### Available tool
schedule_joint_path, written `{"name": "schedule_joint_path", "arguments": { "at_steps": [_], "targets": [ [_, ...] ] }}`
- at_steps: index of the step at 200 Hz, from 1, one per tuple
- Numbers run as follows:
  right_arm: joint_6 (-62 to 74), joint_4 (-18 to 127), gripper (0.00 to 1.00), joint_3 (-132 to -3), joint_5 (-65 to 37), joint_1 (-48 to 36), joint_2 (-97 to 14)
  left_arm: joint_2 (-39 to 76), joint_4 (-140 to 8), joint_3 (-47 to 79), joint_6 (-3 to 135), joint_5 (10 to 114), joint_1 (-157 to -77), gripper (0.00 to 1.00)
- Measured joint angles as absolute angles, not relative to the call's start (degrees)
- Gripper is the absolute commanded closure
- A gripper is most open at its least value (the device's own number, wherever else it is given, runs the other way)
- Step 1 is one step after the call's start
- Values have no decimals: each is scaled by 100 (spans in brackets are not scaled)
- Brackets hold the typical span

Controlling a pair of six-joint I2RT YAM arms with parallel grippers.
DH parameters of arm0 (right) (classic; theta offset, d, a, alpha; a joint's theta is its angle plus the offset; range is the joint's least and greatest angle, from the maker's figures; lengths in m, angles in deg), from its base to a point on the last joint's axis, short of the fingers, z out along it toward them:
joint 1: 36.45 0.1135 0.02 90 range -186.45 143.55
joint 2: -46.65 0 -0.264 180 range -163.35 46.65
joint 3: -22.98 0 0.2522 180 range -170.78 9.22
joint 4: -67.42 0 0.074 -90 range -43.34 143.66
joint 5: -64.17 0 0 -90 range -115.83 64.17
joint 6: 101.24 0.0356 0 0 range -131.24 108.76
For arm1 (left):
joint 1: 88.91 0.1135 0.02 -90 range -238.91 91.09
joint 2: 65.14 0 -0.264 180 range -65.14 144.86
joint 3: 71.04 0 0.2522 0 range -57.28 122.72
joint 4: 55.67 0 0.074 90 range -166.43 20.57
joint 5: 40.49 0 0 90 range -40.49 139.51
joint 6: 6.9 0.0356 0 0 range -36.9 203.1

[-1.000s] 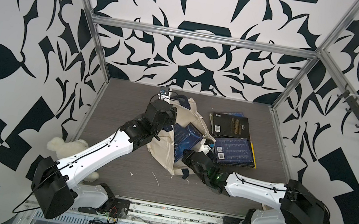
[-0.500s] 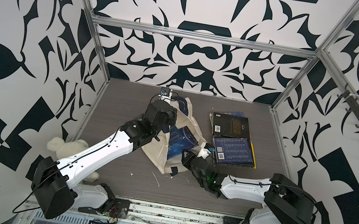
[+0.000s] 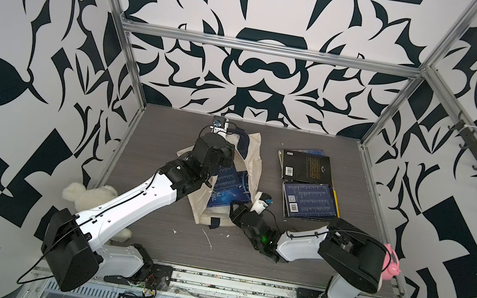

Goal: Take out the books from the canvas bag
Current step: Pick up the book from the canvas bag.

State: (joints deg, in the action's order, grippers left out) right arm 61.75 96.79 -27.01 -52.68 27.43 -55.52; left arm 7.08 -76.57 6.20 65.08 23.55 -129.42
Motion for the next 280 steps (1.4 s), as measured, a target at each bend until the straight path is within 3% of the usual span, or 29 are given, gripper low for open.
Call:
{"name": "schedule_joint_path", "arguments": {
  "at_steps": [111, 132, 212, 280],
  "targets": [
    [6304, 10536, 51, -3494, -5989, 2828, -6695, 691, -7613, 598, 6505, 2519, -12929, 100],
    [6387, 10519, 56, -3536, -6107, 2813, -6730, 656, -7571, 572, 6505, 2596, -12929, 100],
    [6439, 10857, 100, -3745, -6214, 2664, -6789, 608, -7488, 441, 6508, 2683, -12899, 100],
    [6090, 10101, 100, -3308, -5720, 2778, -5796, 608, -7486, 445, 6512, 2204, -12916, 100]
  ]
}}
